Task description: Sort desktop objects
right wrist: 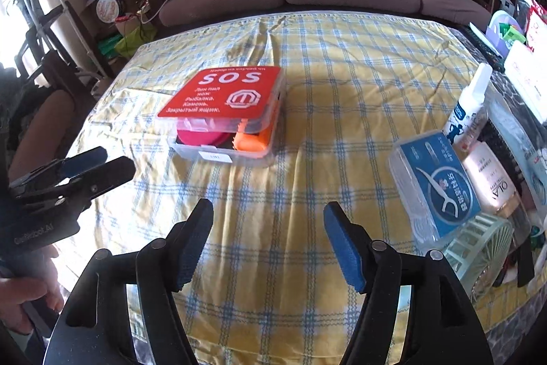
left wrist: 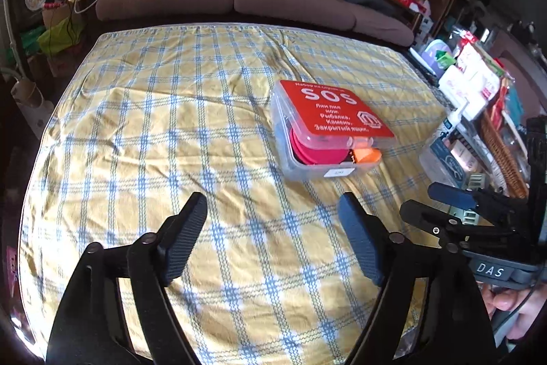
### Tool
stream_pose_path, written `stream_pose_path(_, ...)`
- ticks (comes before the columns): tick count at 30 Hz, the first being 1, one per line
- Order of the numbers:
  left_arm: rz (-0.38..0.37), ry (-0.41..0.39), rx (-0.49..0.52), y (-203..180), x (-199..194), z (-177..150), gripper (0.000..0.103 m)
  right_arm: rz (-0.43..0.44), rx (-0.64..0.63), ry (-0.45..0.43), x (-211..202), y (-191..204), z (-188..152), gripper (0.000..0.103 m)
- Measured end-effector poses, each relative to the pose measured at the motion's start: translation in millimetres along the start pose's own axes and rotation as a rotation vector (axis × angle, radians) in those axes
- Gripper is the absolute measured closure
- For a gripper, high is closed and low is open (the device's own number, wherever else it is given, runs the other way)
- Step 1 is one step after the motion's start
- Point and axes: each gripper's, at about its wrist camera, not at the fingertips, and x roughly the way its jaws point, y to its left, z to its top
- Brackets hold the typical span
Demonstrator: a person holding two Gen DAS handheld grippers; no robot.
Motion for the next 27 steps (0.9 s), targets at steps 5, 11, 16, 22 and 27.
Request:
stream_pose_path(5, 0.075, 0.023, -0.058, -3, 13, -21, 0.000, -0.104, -0.053, -0.026, 15, 7, -5, 0.006)
stream_pose_path(11, 0.204, 0.025, -0.058, 0, 22, -31, 0.000, -0.092, -0.039, -0.003, 31, 0, -10, 0.000)
stream_pose_path(16, 0.238, 0.016, -0.056, 5, 23, -41, 0.000, -0.096, -0.071, -0.025, 37, 6, -19, 0.000)
stream_pose_path(22, 0.291, 0.031, -0.033, 0, 28, -43, 0.000, -0.107, -0.073, -0.025, 38, 8, -19, 0.000)
stream_pose_path(27, 0.289, 0.030, -0.034, 1, 27, -43, 0.000, -0.108, -0.074, -0.024, 39, 8, -18, 0.000)
